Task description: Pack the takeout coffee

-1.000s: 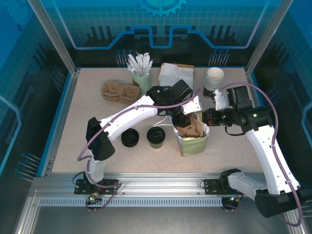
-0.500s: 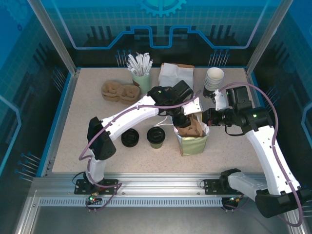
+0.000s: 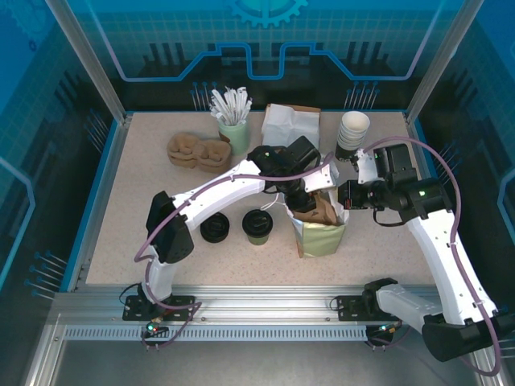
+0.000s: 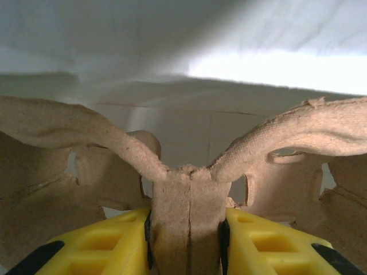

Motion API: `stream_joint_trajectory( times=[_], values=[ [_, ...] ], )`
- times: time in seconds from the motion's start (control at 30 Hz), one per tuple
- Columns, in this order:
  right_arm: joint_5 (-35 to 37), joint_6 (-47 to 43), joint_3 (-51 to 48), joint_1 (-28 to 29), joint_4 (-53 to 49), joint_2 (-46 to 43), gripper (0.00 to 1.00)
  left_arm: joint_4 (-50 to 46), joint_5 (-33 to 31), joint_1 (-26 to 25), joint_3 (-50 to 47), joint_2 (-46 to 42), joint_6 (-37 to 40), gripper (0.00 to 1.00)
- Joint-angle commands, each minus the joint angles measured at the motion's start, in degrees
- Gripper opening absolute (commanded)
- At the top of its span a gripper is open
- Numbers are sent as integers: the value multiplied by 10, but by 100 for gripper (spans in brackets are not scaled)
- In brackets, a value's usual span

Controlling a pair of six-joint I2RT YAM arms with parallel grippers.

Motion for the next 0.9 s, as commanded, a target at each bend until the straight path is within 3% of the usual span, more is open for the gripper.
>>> stream_joint_trajectory(
  times=[0.0, 0.17, 0.87],
  values=[
    [47, -5, 15, 11, -25, -9, 0, 0, 21, -4, -8, 19, 14, 35],
    [84, -3, 24, 21, -33, -9, 0, -6, 30, -4, 2, 31, 14, 35],
    [113, 17, 28, 34, -31, -15, 0, -28, 35, -27, 32, 74, 23, 36]
  ],
)
